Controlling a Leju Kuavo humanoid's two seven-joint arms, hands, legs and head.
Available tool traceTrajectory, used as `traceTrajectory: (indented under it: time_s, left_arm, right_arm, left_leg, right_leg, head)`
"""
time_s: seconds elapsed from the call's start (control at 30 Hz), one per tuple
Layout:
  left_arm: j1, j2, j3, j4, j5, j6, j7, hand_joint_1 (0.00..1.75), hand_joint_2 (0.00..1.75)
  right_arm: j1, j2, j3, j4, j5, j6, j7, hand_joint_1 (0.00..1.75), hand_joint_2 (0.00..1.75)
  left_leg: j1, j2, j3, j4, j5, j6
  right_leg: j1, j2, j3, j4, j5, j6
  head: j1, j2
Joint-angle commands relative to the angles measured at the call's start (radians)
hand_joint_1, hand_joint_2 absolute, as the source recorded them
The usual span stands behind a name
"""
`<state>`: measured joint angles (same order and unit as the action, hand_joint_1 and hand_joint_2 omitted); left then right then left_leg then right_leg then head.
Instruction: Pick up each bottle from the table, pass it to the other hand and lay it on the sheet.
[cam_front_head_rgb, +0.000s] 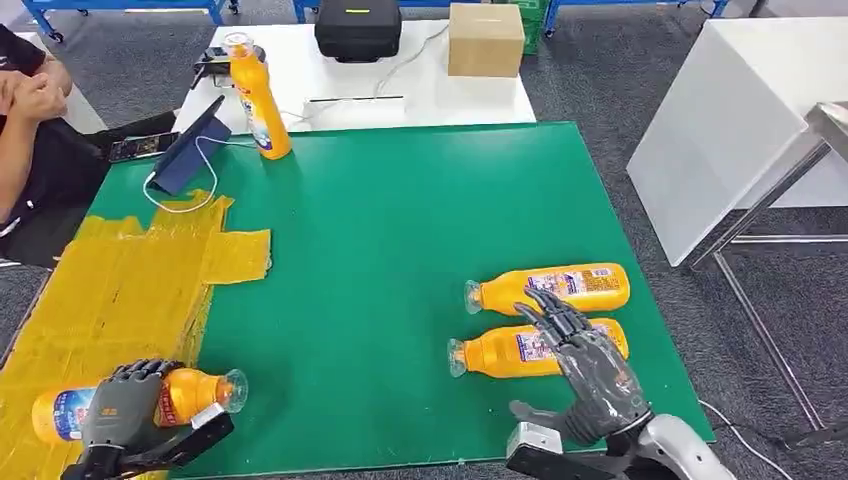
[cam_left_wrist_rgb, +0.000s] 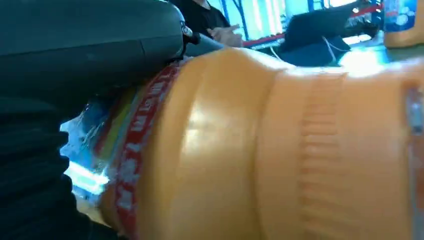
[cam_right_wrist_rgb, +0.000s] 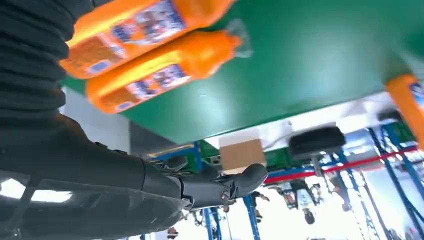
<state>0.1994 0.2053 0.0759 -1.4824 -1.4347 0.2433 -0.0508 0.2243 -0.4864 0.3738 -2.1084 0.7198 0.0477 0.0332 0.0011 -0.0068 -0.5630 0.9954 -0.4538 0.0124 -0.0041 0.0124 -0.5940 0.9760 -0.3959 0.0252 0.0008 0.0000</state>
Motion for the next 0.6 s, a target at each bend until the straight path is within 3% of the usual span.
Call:
traceTrajectory:
  time_s: [0.03,0.27,0.53,0.6]
  left_arm:
    - [-0.041,0.043,-0.094,0.185,0.053,-0.021,-0.013,0.00,0.00]
    - [-0.050,0.020,-0.085,0.137,0.200,-0.048,-0.074,0.00,0.00]
    - [-0.089,-0.160,0.031,-0.032,0.544,-0.071,-0.185,0.00,0.00]
    - [-0.095,-0.172,0.040,-0.064,0.600,-0.102,-0.193,0.00,0.00]
  right_arm:
    - [0.034,-0.051,-0.091,0.009,-0.009,0.031,-0.001,0.00,1.75]
    - [0.066,-0.098,-0.108,0.027,0.001,0.050,0.027,0.00,1.75]
    - [0.105,-0.106,-0.051,0.098,0.060,0.060,0.114,0.00,1.75]
    - [0.103,-0.106,-0.029,0.119,0.080,0.047,0.131,0.00,1.75]
  left_leg:
    - [0.000,-0.002,0.005,-0.002,0.000,-0.001]
    - [0.000,-0.001,0.007,-0.002,-0.001,-0.001]
    - [0.000,-0.003,0.006,-0.001,-0.001,0.000]
    - [0.000,-0.004,0.006,-0.001,0.000,0.000]
  right_leg:
    - [0.000,-0.003,0.005,-0.001,-0.001,-0.001]
    - [0.000,-0.001,0.006,-0.001,-0.001,0.000]
    - [0.001,-0.003,0.007,-0.002,-0.001,0.001]
    - [0.001,-0.004,0.007,-0.002,-0.001,0.001]
  head:
    - [0.000,0.000]
    - [0.000,0.000]
    - [0.000,0.000]
    - [0.000,0.000]
